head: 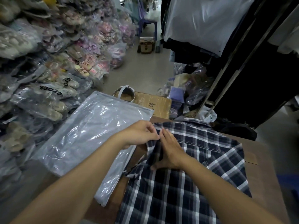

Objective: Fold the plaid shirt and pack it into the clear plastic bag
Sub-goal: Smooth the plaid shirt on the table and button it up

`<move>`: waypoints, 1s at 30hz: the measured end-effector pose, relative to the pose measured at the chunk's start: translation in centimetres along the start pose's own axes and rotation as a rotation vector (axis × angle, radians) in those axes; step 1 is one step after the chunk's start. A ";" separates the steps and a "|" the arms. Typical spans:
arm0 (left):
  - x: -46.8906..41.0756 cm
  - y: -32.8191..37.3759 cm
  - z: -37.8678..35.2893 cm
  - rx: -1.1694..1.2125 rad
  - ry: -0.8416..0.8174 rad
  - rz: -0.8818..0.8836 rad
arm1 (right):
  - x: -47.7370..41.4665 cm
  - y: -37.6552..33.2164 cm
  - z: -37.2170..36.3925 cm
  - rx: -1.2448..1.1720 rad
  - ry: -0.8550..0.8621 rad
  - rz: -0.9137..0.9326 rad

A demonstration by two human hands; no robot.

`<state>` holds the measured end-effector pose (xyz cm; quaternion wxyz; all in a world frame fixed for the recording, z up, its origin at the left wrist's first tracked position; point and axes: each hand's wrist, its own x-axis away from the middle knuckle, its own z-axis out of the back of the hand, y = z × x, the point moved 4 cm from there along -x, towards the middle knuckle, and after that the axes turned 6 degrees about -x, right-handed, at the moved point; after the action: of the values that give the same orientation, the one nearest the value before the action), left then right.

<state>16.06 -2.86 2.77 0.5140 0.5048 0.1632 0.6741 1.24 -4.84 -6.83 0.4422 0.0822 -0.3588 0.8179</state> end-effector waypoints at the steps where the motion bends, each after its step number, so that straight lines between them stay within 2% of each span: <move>1: -0.5 0.5 -1.3 -0.033 -0.004 -0.005 | 0.6 0.8 0.7 -0.079 0.045 -0.006; 5: -2.0 1.2 -7.0 -0.008 -0.072 0.069 | 2.9 4.7 3.6 -0.232 0.344 -0.102; 7: -2.7 0.6 -9.6 0.045 -0.095 0.114 | 3.8 6.1 4.1 -0.391 0.417 -0.169; 9: -3.3 -0.5 -11.7 0.046 -0.150 0.133 | 4.4 6.7 4.0 -0.457 0.407 -0.194; 11: -3.9 -1.5 -12.2 -0.029 -0.190 0.103 | 4.7 6.5 3.3 -0.409 0.332 -0.165; 13: -3.9 -2.1 -10.9 -0.237 -0.160 0.021 | 4.8 6.0 2.5 -0.282 0.262 -0.099; 16: -3.2 -3.3 -8.1 -0.663 -0.065 -0.118 | 4.5 5.4 1.7 -0.022 0.243 -0.046; 20: -2.7 -6.0 -8.0 -0.917 -0.201 -0.135 | 3.7 5.3 1.7 0.054 0.255 -0.033; 30: -3.7 -7.4 -9.5 -1.123 -0.228 -0.090 | 4.1 6.7 1.3 0.011 0.254 0.035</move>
<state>11.79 -0.11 -8.73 0.7457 0.2163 -0.2550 0.5763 -6.63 -5.32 -7.50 0.4692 -0.0257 -0.2969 0.8313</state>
